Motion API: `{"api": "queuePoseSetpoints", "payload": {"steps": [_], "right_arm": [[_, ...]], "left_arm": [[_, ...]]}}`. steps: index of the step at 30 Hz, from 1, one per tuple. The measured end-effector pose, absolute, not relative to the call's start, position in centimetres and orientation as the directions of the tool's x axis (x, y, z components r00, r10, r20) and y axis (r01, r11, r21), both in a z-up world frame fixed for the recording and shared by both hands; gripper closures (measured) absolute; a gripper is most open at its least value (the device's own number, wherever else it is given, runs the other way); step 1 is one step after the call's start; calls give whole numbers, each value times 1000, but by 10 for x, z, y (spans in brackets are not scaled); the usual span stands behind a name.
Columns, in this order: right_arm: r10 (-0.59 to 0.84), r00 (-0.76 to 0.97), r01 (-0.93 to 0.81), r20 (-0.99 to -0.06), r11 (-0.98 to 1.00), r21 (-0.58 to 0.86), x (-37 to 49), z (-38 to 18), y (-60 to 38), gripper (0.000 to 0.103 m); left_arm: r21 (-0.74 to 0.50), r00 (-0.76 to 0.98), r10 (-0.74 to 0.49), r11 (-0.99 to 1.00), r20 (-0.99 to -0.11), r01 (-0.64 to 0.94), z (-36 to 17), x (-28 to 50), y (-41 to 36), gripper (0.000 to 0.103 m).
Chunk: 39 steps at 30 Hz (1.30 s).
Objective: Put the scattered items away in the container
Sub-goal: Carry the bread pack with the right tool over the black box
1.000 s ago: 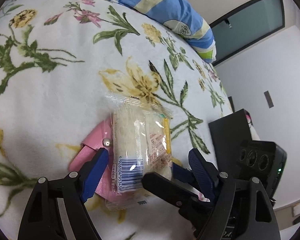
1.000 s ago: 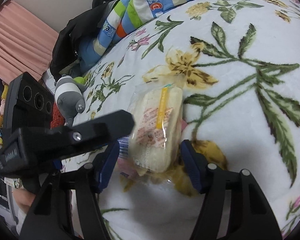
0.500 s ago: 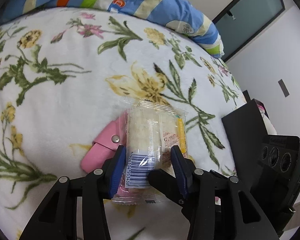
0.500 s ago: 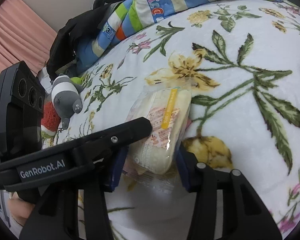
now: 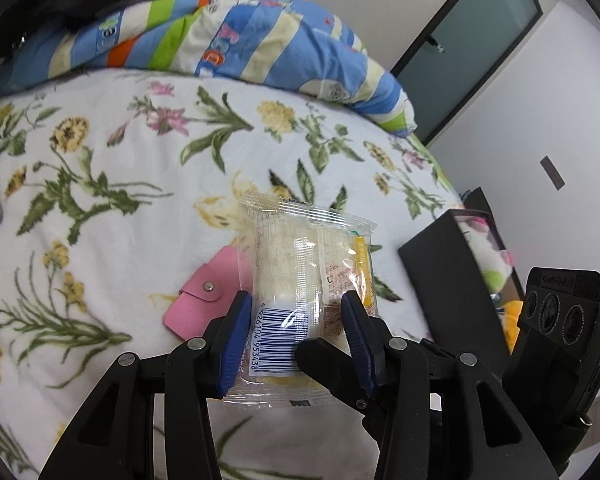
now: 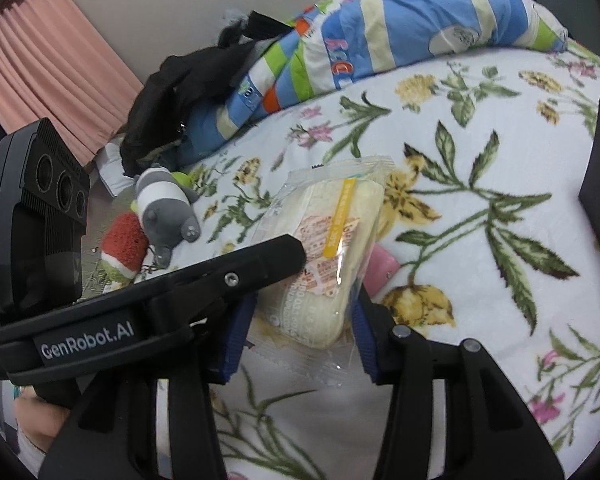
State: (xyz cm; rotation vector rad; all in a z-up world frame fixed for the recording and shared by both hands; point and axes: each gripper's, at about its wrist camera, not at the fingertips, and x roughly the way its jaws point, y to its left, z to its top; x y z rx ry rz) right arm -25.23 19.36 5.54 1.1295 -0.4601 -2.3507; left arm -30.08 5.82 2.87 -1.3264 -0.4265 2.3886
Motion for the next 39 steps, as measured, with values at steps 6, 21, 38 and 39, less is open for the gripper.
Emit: {"api": "queuePoseSetpoints", "payload": {"steps": [6, 21, 38, 39], "right_arm": [[-563, -574, 306, -595, -821, 481, -228, 90, 197, 56], [-542, -656, 354, -526, -836, 420, -160, 174, 215, 56], [-490, -740, 302, -461, -855, 422, -107, 211, 298, 56], [-482, -747, 294, -459, -857, 422, -105, 212, 307, 56]], "left_arm": [[-424, -524, 462, -883, -715, -200, 65, -278, 58, 56], [-412, -604, 488, -869, -630, -273, 149, -214, 76, 56], [-380, -594, 539, -842, -596, -383, 194, -171, 161, 56], [-380, -591, 545, -838, -595, -391, 196, -170, 168, 56]]}}
